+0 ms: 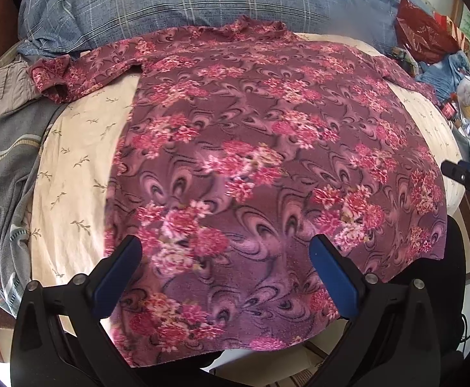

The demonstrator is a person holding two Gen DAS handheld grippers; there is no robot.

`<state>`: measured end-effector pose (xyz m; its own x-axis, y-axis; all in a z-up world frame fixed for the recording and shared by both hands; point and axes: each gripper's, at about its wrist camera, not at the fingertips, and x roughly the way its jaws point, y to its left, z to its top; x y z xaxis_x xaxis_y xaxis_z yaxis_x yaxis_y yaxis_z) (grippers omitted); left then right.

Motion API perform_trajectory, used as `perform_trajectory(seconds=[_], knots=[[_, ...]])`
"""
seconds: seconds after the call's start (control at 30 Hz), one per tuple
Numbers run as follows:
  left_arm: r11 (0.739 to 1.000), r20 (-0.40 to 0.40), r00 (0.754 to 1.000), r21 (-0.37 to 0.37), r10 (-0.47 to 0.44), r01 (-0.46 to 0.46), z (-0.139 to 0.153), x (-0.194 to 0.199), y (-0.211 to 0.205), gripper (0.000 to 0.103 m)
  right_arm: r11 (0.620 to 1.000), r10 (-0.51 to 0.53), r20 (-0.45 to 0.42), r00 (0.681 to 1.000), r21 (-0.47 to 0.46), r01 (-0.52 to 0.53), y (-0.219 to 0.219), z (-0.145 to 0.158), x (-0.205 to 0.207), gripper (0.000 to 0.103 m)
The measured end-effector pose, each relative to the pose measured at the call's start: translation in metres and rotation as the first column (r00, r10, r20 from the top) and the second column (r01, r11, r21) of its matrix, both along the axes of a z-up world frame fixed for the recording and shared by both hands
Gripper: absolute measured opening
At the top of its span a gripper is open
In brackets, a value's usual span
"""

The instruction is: Fold small clothes

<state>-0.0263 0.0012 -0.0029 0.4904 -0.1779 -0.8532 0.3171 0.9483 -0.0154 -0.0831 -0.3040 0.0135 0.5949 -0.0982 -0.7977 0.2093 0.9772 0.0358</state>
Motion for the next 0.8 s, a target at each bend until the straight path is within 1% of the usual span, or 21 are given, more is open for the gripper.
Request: perform_trajectory(seconds=[0.1,0.17,0.23,0.3,0.33,0.37,0.4,0.43,0.47,0.5,0.53,0.57,0.6,0.63,0.67,0.7,0.73,0.8], knots=[[0.998,0.016,0.998,0.000,0.058,-0.058,0.005,0.009,0.024,0.103,1.000,-0.004,-0.043,0.999,0.017,0.005,-0.007,-0.008,0.001,0.098],[0.993,0.005,0.993,0.018,0.117,-0.118,0.003,0.020,0.045,0.103,0.998,-0.005,-0.084,0.996,0.055,0.010,-0.015,-0.017,0.001,0.098],[0.984,-0.035,0.984,0.047,0.172,-0.170,-0.005,0.029,0.061,0.103,0.993,0.003,-0.127,0.992,0.115,0.012,-0.020,-0.028,0.001,0.098],[0.979,-0.092,0.976,0.064,0.199,-0.194,-0.016,0.033,0.071,0.103,0.984,0.015,-0.145,0.989,0.175,0.010,-0.022,-0.040,0.001,0.098],[0.980,-0.122,0.973,0.068,0.195,-0.188,-0.022,0.033,0.071,0.103,0.976,0.029,-0.152,0.988,0.217,0.004,-0.022,-0.045,0.001,0.091],[0.984,-0.152,0.973,0.066,0.174,-0.166,-0.029,0.031,0.069,0.103,0.964,0.051,-0.153,0.987,0.265,-0.008,-0.022,-0.051,0.000,0.077],[0.990,-0.179,0.974,0.056,0.138,-0.130,-0.034,0.027,0.064,0.103,0.957,0.063,-0.154,0.986,0.291,-0.016,-0.020,-0.053,-0.002,0.074],[0.995,-0.201,0.975,0.045,0.097,-0.090,-0.039,0.022,0.058,0.101,0.959,0.066,-0.133,0.989,0.280,-0.026,-0.018,-0.051,-0.005,0.062],[0.997,-0.205,0.977,0.049,0.064,-0.055,-0.042,0.016,0.050,0.093,0.959,0.085,-0.111,0.990,0.278,-0.051,-0.016,-0.050,-0.007,0.028],[0.996,-0.173,0.984,0.081,0.036,-0.022,-0.040,0.008,0.041,0.076,0.955,0.106,-0.108,0.988,0.287,-0.071,-0.016,-0.050,-0.008,0.008],[0.996,-0.163,0.987,0.081,-0.010,0.023,-0.037,0.002,0.033,0.064,0.950,0.113,-0.113,0.987,0.305,-0.074,-0.017,-0.050,-0.009,0.005],[0.997,-0.168,0.985,0.064,-0.029,0.040,-0.032,-0.001,0.029,0.028,0.941,0.114,-0.100,0.988,0.330,-0.076,-0.020,-0.047,-0.012,0.005],[0.998,-0.191,0.981,0.041,-0.034,0.042,-0.026,-0.002,0.029,0.007,0.932,0.120,-0.080,0.990,0.352,-0.085,-0.022,-0.041,-0.015,0.005],[1.000,-0.217,0.976,0.008,-0.027,0.029,-0.018,-0.004,0.032,0.007,0.925,0.127,-0.052,0.991,0.366,-0.100,-0.024,-0.031,-0.021,0.005],[0.999,-0.238,0.971,-0.052,-0.026,0.014,-0.009,-0.008,0.038,0.005,0.920,0.131,-0.021,0.991,0.375,-0.113,-0.028,-0.018,-0.030,0.005],[0.996,-0.251,0.967,-0.094,-0.030,0.007,-0.003,-0.012,0.043,0.004,0.918,0.130,0.002,0.991,0.376,-0.122,-0.031,-0.007,-0.036,0.005],[0.993,-0.264,0.964,-0.121,-0.034,0.002,0.000,-0.017,0.047,0.004,0.920,0.126,0.030,0.992,0.371,-0.129,-0.037,0.005,-0.047,0.004],[0.994,-0.285,0.959,-0.103,-0.009,-0.022,-0.005,-0.025,0.053,0.004,0.929,0.110,0.025,0.994,0.351,-0.112,-0.045,0.013,-0.057,0.004]])
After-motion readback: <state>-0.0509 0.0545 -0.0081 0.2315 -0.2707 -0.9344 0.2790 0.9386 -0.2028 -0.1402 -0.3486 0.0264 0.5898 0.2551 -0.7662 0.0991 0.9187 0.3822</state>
